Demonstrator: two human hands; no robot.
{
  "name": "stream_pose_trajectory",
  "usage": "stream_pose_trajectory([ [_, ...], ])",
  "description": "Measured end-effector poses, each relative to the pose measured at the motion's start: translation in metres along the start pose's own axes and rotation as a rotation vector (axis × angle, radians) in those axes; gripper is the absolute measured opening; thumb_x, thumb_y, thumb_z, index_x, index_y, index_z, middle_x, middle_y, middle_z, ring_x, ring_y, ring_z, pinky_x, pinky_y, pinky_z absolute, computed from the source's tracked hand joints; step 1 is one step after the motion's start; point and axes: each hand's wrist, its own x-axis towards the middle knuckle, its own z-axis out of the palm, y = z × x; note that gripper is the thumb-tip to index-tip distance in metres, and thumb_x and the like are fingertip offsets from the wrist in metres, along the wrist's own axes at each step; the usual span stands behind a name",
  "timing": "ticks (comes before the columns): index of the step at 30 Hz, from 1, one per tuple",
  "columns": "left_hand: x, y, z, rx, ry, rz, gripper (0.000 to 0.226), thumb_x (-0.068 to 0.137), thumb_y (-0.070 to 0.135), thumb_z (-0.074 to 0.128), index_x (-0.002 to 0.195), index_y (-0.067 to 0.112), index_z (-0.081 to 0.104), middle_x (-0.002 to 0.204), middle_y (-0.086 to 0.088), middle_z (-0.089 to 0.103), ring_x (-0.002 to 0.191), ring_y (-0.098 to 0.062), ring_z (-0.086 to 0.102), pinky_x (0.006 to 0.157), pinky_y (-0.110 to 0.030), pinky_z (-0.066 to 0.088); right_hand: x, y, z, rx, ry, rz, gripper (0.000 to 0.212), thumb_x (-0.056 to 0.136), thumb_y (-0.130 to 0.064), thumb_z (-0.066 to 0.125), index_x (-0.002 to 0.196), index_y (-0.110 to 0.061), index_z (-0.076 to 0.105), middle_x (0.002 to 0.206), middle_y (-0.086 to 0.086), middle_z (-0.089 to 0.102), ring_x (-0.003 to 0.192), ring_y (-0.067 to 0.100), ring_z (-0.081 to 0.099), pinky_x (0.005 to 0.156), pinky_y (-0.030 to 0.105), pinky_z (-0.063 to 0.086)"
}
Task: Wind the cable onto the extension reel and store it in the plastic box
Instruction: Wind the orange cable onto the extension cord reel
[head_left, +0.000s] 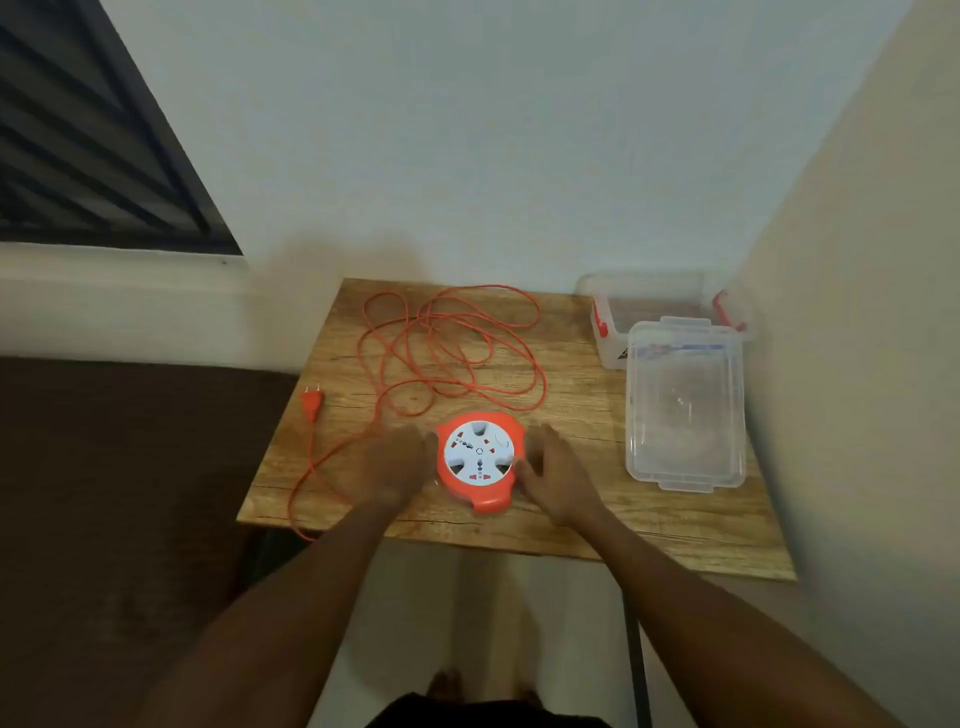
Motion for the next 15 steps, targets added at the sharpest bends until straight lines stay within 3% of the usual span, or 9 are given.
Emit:
stream_pose_trajectory([
  [2, -0.011, 0.0, 0.007, -0.093, -0.164, -0.093, 0.052, 0.105, 0.042, 0.028, 0.11, 0.012, 0.07, 0.111, -0.016, 0.073, 0.103, -0.036, 0.067, 0.093, -0.041, 0.052, 0.002, -0.003, 0.007, 0.177, -0.034, 0.04, 0.059, 0.078, -0.058, 0.064, 0.126, -0.027, 0.049, 0.12, -0.005, 0.06, 0.108, 0.015, 0.059, 0.085, 0.038, 0.055],
  [4, -0.022, 0.0, 0.02, -0.333, -0.176, -0.209, 0.047, 0.104, 0.042, 0.034, 0.118, 0.015, 0.07, 0.113, -0.015, 0.073, 0.105, -0.037, 0.066, 0.089, -0.038, 0.049, 0.003, -0.006, 0.013, 0.264, -0.051, 0.132, 0.059, 0.068, -0.047, 0.071, 0.12, -0.027, 0.053, 0.117, -0.005, 0.062, 0.108, 0.017, 0.059, 0.084, 0.042, 0.056],
  [7, -0.021, 0.0, 0.027, -0.629, -0.133, -0.294, 0.035, 0.098, 0.043, 0.048, 0.094, 0.018, 0.073, 0.084, -0.005, 0.076, 0.082, -0.029, 0.071, 0.079, -0.037, 0.055, 0.004, -0.017, 0.013, 0.358, -0.041, 0.2, 0.068, 0.056, -0.038, 0.076, 0.118, -0.021, 0.055, 0.116, -0.002, 0.063, 0.108, 0.02, 0.06, 0.082, 0.04, 0.057],
  [10, -0.019, 0.005, 0.023, -0.885, -0.183, -0.325, 0.029, 0.098, 0.03, 0.058, 0.077, 0.026, 0.078, 0.053, 0.003, 0.068, 0.067, -0.021, 0.066, 0.072, -0.038, 0.053, 0.003, -0.027, 0.005, 0.445, -0.053, 0.254, 0.064, 0.064, -0.017, 0.082, 0.122, -0.013, 0.056, 0.115, 0.001, 0.066, 0.102, 0.018, 0.064, 0.074, 0.027, 0.055],
  [12, -0.014, 0.009, 0.017, -1.067, -0.226, -0.358, 0.023, 0.097, 0.022, 0.062, 0.081, 0.024, 0.079, 0.069, -0.006, 0.076, 0.081, -0.029, 0.072, 0.075, -0.04, 0.058, 0.004, -0.029, 0.002, 0.51, -0.054, 0.281, 0.068, 0.067, -0.012, 0.084, 0.126, -0.011, 0.051, 0.117, 0.003, 0.066, 0.1, 0.017, 0.065, 0.073, 0.029, 0.057],
  [14, -0.006, 0.011, 0.011, -1.271, -0.274, -0.422, 0.006, 0.093, 0.015, 0.068, 0.089, 0.015, 0.073, 0.096, -0.017, 0.075, 0.091, -0.036, 0.073, 0.064, -0.034, 0.06, 0.005, -0.031, -0.002, 0.598, -0.056, 0.298, 0.072, 0.07, -0.007, 0.084, 0.129, -0.012, 0.044, 0.116, 0.004, 0.064, 0.097, 0.016, 0.066, 0.07, 0.03, 0.059],
  [15, -0.001, 0.012, 0.008, -1.347, -0.281, -0.455, 0.008, 0.09, 0.011, 0.071, 0.094, 0.01, 0.065, 0.107, -0.018, 0.073, 0.097, -0.035, 0.073, 0.059, -0.032, 0.06, 0.004, -0.034, -0.006, 0.651, -0.061, 0.297, 0.075, 0.071, -0.005, 0.084, 0.133, -0.012, 0.042, 0.115, 0.003, 0.064, 0.096, 0.016, 0.066, 0.068, 0.031, 0.06],
])
